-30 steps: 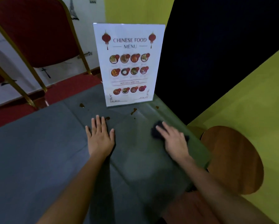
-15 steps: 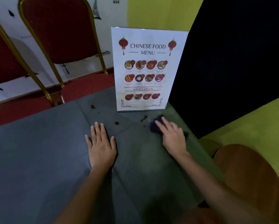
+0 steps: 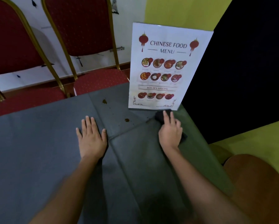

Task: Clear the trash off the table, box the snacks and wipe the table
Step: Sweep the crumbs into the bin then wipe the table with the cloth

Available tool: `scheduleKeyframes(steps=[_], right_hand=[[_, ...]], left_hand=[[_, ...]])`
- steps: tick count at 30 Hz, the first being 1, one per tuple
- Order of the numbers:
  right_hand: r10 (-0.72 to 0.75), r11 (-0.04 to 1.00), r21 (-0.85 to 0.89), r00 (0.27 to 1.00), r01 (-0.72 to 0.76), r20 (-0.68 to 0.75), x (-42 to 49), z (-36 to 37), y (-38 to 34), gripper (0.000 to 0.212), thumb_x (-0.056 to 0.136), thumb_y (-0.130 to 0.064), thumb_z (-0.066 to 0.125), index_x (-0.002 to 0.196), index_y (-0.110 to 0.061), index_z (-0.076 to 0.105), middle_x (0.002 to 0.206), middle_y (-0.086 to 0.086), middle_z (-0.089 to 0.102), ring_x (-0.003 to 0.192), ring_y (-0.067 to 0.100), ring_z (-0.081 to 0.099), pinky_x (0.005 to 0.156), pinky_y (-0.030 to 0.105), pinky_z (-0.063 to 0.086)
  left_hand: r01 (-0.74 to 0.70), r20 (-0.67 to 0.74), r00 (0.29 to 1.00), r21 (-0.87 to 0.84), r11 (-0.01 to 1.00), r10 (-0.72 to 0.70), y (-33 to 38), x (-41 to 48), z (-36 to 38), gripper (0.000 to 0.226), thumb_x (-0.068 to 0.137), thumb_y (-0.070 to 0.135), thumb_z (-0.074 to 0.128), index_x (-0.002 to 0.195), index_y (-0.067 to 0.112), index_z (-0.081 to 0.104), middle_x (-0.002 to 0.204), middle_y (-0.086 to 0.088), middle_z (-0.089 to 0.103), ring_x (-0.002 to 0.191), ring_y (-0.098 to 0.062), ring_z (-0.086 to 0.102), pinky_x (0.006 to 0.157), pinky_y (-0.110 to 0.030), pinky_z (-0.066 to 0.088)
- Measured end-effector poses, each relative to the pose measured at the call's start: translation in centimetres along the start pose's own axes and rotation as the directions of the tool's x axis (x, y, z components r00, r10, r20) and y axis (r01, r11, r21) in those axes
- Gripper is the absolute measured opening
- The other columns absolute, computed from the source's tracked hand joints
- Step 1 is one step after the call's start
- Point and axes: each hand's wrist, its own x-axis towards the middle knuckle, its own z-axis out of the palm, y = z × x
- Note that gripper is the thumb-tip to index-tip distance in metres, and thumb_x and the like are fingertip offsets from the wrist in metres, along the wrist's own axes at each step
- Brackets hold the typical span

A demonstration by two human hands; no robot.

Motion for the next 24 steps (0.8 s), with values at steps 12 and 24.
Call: scheduleKeyframes(steps=[12,24], right_hand=[[-0.253,0.964,-0.076,0.966,0.256,0.048,-2.0,1.3,-3.4,0.065,0.065,-0.004,0.071,0.126,-0.024,0.061,0.133,0.01,0.058,0.1,0.032,0.061,0.073,0.039,0.051],[-0.61,0.781,-0.085,0.784,0.619,0.112,-4.7,2.8,-6.9,0.073,0.062,-0.008,0.074,0.13,-0.028,0.057,0.137,0.007,0.055,0.103,0.029,0.061,0.073,0.036,0.052]], left_hand=[[-0.013,-0.017,1.0,-0.025,1.0,0.013,-0.2,0.1,0.2,0.067,0.098,0.047,0.016,0.151,0.008,0.002,0.16,-0.009,-0.003,0.147,-0.021,-0.008,0.119,-0.044,-0.004],[0.016,-0.076,0.997,-0.044,0.999,-0.019,-4.5,3.0,-1.8,0.059,0.096,0.042,0.033,0.148,0.014,0.026,0.157,-0.008,0.02,0.144,-0.027,0.016,0.117,-0.047,0.009]])
